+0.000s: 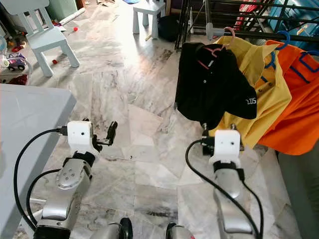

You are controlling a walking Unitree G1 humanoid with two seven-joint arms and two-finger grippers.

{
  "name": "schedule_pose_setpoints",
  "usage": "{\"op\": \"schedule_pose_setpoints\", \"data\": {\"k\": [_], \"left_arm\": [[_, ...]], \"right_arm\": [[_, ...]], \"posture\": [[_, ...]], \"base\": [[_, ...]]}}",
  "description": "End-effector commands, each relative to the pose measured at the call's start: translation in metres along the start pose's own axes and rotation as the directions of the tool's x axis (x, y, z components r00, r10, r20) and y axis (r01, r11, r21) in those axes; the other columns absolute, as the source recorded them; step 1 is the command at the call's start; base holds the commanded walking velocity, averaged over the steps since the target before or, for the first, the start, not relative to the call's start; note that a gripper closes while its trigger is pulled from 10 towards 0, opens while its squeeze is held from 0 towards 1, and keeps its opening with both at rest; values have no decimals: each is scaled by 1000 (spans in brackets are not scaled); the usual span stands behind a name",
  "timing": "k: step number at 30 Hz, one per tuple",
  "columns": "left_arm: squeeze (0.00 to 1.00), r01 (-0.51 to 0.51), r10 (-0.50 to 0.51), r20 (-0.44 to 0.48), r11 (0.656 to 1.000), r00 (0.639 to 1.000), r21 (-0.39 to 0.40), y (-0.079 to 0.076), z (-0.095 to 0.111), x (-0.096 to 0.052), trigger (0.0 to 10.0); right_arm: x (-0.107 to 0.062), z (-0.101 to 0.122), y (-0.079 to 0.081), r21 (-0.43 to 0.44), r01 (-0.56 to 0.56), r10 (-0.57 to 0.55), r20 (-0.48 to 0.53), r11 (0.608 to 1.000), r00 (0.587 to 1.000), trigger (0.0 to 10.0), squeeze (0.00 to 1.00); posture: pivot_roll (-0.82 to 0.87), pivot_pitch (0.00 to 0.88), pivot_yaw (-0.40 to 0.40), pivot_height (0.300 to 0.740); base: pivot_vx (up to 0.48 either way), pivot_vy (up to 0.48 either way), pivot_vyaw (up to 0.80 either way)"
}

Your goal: Hang hanger

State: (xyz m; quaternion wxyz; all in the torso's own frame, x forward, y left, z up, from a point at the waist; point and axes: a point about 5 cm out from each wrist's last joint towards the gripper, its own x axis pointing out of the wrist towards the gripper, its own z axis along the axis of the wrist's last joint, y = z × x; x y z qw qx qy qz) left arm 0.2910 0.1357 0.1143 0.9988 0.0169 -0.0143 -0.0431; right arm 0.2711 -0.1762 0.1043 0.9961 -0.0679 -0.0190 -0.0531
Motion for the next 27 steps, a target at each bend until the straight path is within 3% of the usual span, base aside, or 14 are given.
{"op": "schedule_pose_setpoints", "data": {"k": [1,9,13,15,23,27], "left_arm": [[0,-20,21,-38,1000,999,8,7,-11,-7,10000],[0,-52,53,-33,999,998,15,14,-17,-18,10000],[0,-2,2,5,1000,1000,-31,7,-13,-15,10000],[0,-22,22,2,1000,1000,-23,10,-11,-11,10000],[0,-15,15,-9,999,1000,-39,12,-12,-6,10000],[0,-10,9,-6,999,1000,-41,12,-11,-6,10000]], "right_arm": [[-4,3,-2,22,-2,1,21,1000,1000,10000,0],[-5,2,-1,55,-21,19,37,998,999,10000,0],[-2,4,1,35,-39,38,38,999,999,10000,0],[0,0,-2,85,-4,5,-11,996,1000,10000,0],[1,-6,-3,93,-6,11,-51,996,999,10000,0],[2,-7,-1,76,-12,17,-59,997,998,10000,0]], "posture": [[-65,208,-19,740],[-65,208,-19,740],[-65,211,-24,740],[-65,211,-25,740],[-69,214,-28,740],[-67,213,-28,740]], "base": [[0,0,0],[0,0,0],[0,0,0],[0,0,0],[0,0,0],[0,0,-800]]}}
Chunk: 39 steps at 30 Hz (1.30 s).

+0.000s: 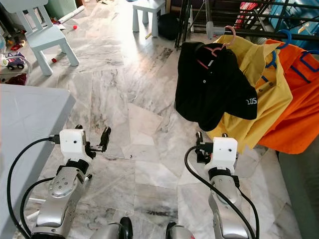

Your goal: Hang hanger

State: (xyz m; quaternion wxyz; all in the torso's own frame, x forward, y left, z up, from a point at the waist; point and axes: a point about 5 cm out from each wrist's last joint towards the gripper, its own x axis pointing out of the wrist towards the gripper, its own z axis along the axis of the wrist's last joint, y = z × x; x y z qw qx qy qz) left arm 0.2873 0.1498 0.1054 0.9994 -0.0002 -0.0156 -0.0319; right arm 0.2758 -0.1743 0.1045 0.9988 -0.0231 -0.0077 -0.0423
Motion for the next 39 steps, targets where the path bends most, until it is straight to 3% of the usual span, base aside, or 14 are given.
{"op": "schedule_pose_setpoints", "data": {"k": [1,9,22,39], "left_arm": [[0,15,-15,-7,1000,1000,-10,-2,-1,0,10000],[0,34,-34,5,999,999,-23,-8,1,0,10000],[0,47,-47,3,999,999,-19,-10,1,4,10000],[0,53,-53,-20,999,998,-6,-11,-2,1,10000]], "right_arm": [[-2,-6,-4,-13,8,-8,-34,1000,999,10000,0],[0,-9,-1,-40,-13,11,-40,999,999,10000,0],[4,-10,0,-58,-32,30,-41,998,999,10000,0],[6,-12,2,-83,-28,23,-60,996,998,10000,0]], "posture": [[-67,213,-28,740],[-56,201,-33,740],[-51,190,-29,740],[-51,206,-32,740]], "base": [[0,0,-800],[0,0,-800],[291,75,-749],[249,312,0]]}}
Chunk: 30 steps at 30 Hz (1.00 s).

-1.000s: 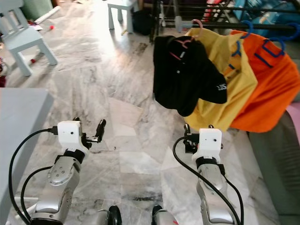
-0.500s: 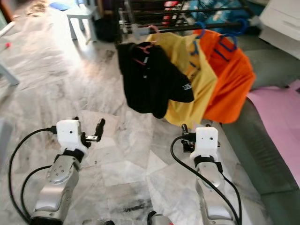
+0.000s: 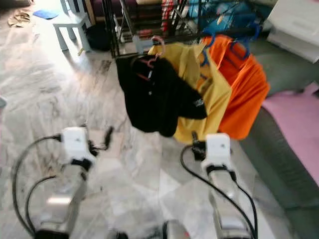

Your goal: Hang hanger

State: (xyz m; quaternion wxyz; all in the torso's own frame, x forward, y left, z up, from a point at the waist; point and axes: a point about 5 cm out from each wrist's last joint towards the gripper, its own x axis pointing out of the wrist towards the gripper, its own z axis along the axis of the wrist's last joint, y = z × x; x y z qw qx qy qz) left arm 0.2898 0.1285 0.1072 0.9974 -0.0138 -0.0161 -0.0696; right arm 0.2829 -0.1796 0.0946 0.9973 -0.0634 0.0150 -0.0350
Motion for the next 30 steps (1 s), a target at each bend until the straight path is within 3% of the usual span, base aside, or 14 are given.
{"op": "schedule_pose_setpoints", "data": {"k": [1,4,5,7,8,10,12,16,22,30], "left_arm": [[0,-20,20,-19,1000,1000,21,9,-4,-4,10000],[0,-20,20,-18,1000,1000,19,9,-4,-4,10000],[0,-18,18,-17,1000,1000,19,7,-4,-4,10000],[0,-16,16,-15,1000,1000,18,6,-4,-4,10000],[0,-9,10,-10,1000,1000,11,3,-4,-4,10000],[0,-4,4,-5,1000,1000,5,1,-3,-4,10000],[0,3,-3,-4,1000,1000,10,0,-3,-4,10000],[0,12,-12,-2,1000,1000,10,-1,-2,-4,10000],[0,7,-7,-20,1000,1000,-1,2,-6,-4,10000],[0,14,-14,-15,1000,1000,1,1,-6,-3,10000]], "right_arm": [[-1,-4,6,-12,0,-1,-42,1000,999,10000,0],[-1,-5,5,-16,13,-14,-42,1000,999,10000,0],[1,-5,6,-77,1,-6,-62,997,998,10000,0],[2,-5,7,-119,-3,-5,-69,993,998,10000,0],[4,0,11,-134,-30,26,-29,991,999,10000,0],[4,3,11,-118,-30,31,5,993,1000,10000,0],[5,1,9,-56,8,-9,-25,998,1000,10000,0],[4,-1,9,17,-27,28,-48,999,998,10000,0],[3,-2,4,-15,2,-3,-44,1000,999,10000,0],[3,1,10,-25,-32,31,-33,999,999,10000,0]], "posture": [[-51,206,-32,740],[-51,206,-32,740],[-55,209,-33,740],[-58,210,-33,740],[-58,210,-33,740],[-62,209,-34,740],[-61,209,-34,740],[-61,209,-34,740],[-61,208,-35,740],[-64,210,-33,740]], "base": [[0,0,0],[0,0,0],[0,0,0],[0,0,0],[0,0,0],[0,0,0],[0,0,0],[0,0,0],[0,0,0],[0,0,0]]}}
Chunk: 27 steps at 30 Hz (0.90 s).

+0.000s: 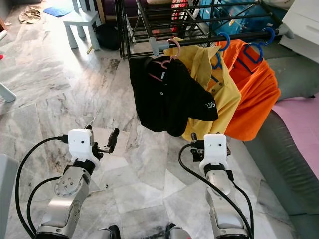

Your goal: Hang hanger

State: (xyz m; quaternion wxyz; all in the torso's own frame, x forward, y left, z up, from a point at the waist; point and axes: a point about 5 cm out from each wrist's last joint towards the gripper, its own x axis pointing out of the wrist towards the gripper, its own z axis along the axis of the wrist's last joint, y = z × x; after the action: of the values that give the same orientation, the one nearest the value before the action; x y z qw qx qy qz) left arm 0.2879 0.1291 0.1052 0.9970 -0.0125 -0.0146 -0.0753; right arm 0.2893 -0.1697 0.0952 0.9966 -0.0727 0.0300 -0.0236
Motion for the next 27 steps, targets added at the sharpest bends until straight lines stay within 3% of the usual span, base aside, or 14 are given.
{"op": "schedule_pose_setpoints", "data": {"k": [1,16,24,27], "left_arm": [[0,3,-3,-11,1000,1000,-1,1,-4,-1,10000],[0,-8,7,-25,999,1000,-31,2,-6,0,10000],[0,-11,10,-27,999,1000,-34,2,-7,-1,10000],[0,-10,9,-34,1000,999,-30,3,-10,-1,10000]], "right_arm": [[-2,-1,0,-16,-12,12,-5,1000,1000,10000,0],[1,0,3,-27,-37,37,0,999,999,10000,0],[4,1,4,-28,-46,46,8,999,999,10000,0],[5,2,5,-30,-48,49,10,998,999,10000,0]], "posture": [[-64,210,-33,740],[-61,200,-39,740],[-56,190,-43,740],[-55,188,-43,740]], "base": [[0,0,0],[248,0,0],[355,0,690],[421,0,0]]}}
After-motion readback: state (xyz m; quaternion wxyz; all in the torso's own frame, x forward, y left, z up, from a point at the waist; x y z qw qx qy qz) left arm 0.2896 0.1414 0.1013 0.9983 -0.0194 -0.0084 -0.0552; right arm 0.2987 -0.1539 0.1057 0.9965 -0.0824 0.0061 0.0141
